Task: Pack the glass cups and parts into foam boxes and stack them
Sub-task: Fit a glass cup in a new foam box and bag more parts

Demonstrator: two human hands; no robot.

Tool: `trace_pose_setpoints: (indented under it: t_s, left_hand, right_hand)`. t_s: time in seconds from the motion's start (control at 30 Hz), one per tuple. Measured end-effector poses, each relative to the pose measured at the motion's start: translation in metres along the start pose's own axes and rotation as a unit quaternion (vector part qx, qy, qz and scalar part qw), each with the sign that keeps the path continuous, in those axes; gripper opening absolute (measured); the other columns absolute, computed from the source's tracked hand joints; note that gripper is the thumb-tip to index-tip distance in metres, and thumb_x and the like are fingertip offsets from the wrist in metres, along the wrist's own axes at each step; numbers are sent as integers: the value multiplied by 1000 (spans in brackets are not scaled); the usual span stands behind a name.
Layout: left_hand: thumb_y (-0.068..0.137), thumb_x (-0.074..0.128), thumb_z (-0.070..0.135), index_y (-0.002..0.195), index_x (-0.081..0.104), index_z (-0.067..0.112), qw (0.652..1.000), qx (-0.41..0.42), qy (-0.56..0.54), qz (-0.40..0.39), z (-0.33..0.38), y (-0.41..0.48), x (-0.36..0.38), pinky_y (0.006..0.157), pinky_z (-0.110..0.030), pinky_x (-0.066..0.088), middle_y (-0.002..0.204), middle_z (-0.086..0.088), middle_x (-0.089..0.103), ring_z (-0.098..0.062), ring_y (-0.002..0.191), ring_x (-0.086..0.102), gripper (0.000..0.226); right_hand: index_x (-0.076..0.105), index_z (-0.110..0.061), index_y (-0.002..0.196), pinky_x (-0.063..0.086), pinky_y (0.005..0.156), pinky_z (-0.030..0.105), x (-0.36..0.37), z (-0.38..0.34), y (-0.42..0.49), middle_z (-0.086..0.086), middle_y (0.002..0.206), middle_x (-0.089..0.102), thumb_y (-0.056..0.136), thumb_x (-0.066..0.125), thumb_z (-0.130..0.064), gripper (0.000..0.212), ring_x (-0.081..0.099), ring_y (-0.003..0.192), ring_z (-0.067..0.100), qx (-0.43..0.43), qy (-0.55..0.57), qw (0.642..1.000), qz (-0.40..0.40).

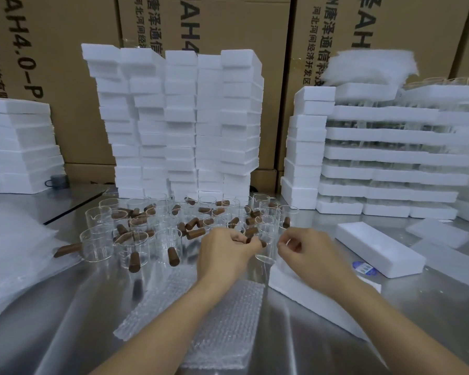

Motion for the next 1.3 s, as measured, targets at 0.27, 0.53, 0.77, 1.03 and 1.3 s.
trace_pose_setpoints:
  t_s: [0.27,0.53,0.77,1.03,1.3]
  left_hand:
    - [92,84,30,72,81,22,988,-13,-144,60,2,-3,-5,52,-14,50,58,12,72,2,49,62,22]
    - [96,79,27,100,85,21,942,-92,-322,18,2,-14,4,53,-7,45,87,7,83,7,56,63,9]
    - [92,84,25,103,84,19,930,-65,-353,-72,15,-32,27,53,-12,43,81,2,80,-7,56,53,13]
    - [93,83,22,113,81,17,923,-28,-374,-88,20,-35,24,59,-11,45,89,-3,82,-7,57,53,21]
    - [93,83,25,113,81,20,930,-19,-357,-89,18,-33,23,58,-13,45,89,-2,82,-7,58,55,20]
  right_hand:
    - [78,-21,75,52,70,33,4,-3,1,-3,73,74,99,64,-30,30,65,67,7,8,165,986,24]
    - [85,-38,90,54,81,21,5,-18,-3,-16,92,81,106,56,-48,34,76,89,0,14,313,950,-13]
    - [81,-27,87,55,91,57,0,-18,-15,2,84,78,108,57,-45,37,74,96,28,-1,327,942,72]
    - [77,-37,104,58,89,45,-1,-29,-17,-6,95,78,108,52,-42,26,72,94,12,-72,336,936,77]
    - [78,-30,102,56,91,38,0,-26,-18,-6,96,79,110,54,-37,26,73,97,13,-64,340,936,63]
Point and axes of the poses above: each hand's wrist, its own y-axis towards the middle knuckle, its own x-axis out of the palm, z = x × y, the point moved 6 cm from there along y, towards the middle knuckle
